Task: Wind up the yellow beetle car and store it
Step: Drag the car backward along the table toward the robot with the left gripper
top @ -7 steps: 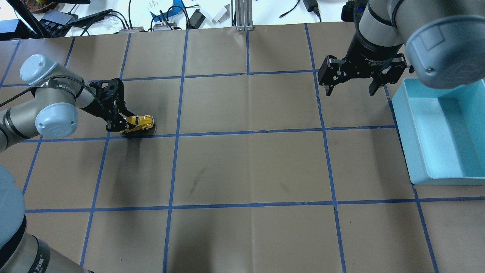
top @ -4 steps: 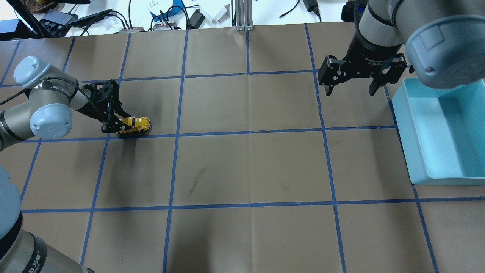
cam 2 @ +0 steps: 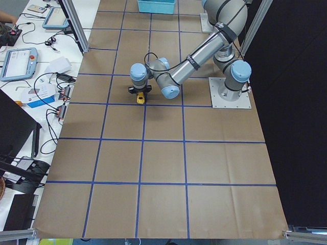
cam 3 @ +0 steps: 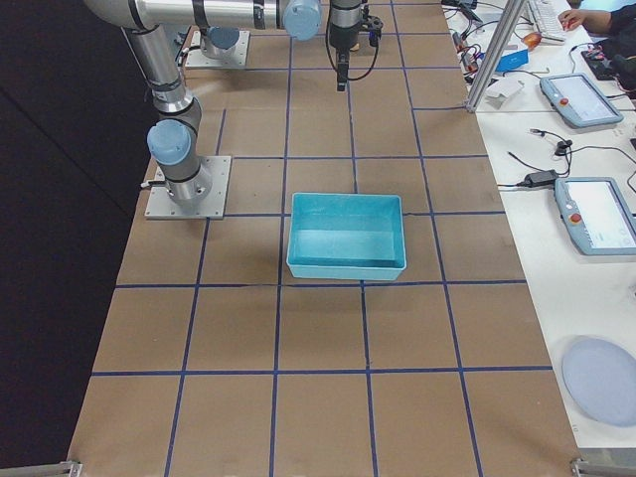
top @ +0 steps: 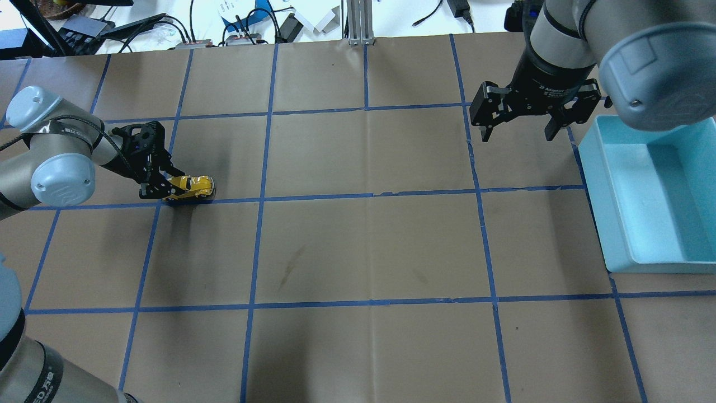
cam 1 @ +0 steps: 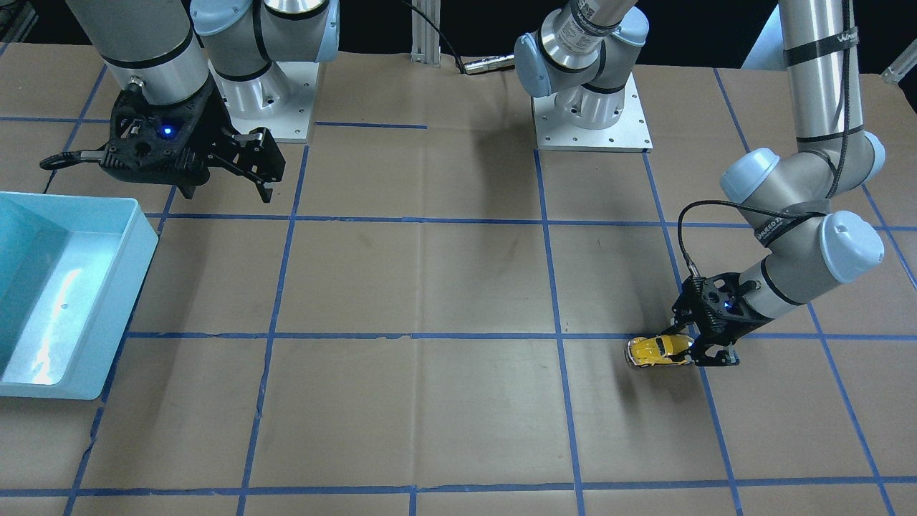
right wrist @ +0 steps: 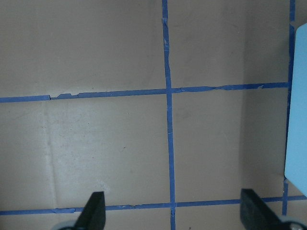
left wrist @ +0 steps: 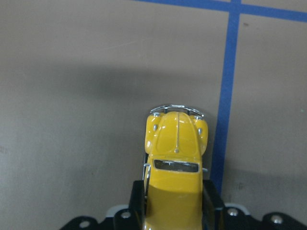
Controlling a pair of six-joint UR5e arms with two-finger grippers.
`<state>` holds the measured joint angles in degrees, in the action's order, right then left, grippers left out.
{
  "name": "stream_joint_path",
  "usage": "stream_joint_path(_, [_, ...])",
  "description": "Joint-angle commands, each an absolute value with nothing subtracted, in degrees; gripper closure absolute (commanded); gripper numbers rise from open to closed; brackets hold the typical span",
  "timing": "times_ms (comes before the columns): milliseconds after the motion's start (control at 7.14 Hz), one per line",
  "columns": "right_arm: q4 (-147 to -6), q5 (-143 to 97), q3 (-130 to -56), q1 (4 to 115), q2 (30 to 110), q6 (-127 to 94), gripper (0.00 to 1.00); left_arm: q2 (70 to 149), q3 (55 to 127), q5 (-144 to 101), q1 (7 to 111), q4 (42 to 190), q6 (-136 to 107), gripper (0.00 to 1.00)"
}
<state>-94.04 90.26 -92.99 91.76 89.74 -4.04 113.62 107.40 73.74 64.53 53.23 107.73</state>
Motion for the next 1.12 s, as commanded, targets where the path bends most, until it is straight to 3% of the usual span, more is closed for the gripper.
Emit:
stream_joint_path(0, [-94.04, 90.26, -92.99, 91.76, 89.74, -4.04, 0.00, 113.56, 107.32, 73.74, 62.94, 53.96, 110.38, 0.75])
stream_joint_path(981, [-94.04, 90.35, -92.99, 91.41, 89.74, -3.96, 0.00, 113.64, 107.23, 73.74, 62.23, 54.05, 111.27, 0.75])
